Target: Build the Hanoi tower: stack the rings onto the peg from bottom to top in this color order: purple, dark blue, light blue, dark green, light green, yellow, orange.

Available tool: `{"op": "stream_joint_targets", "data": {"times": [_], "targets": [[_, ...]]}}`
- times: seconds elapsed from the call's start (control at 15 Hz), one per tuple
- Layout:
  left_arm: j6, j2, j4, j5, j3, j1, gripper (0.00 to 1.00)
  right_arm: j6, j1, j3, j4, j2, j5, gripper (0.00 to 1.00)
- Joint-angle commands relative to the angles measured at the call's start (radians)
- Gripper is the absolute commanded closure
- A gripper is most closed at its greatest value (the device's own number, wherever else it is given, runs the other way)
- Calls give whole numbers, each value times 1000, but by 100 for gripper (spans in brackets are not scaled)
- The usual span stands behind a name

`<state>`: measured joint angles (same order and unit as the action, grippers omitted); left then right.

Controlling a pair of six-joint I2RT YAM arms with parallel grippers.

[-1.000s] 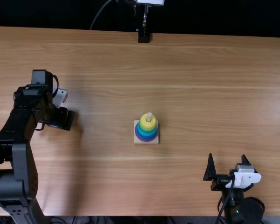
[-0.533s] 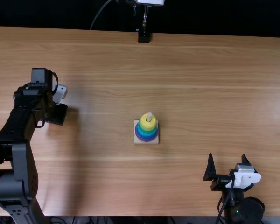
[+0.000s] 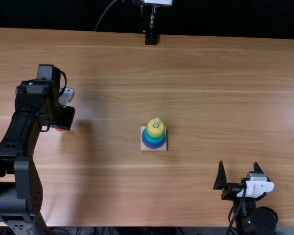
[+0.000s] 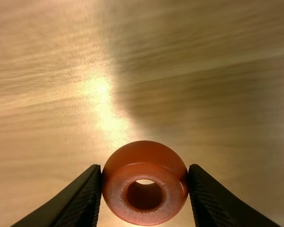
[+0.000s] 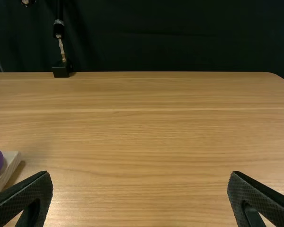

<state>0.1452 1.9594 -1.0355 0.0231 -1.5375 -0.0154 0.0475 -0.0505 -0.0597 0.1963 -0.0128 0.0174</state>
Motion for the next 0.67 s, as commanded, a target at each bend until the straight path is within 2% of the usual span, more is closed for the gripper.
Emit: {"op": "stream_joint_targets", "data": {"times": [0.0, 0.2, 0.33, 0.6], "targets": [[-94, -45, -58, -3, -98, -29, 100, 0, -3, 44, 74, 13, -14, 0], [-145, -77, -248, -3, -250, -118, 100, 0, -3, 44, 74, 13, -14, 0], [-199, -79, -327, -5, -340, -176, 100, 0, -3, 44, 74, 13, -14, 0], [-346, -77, -382, -3, -475, -328, 100, 0, -3, 44, 74, 13, -14, 0]]}}
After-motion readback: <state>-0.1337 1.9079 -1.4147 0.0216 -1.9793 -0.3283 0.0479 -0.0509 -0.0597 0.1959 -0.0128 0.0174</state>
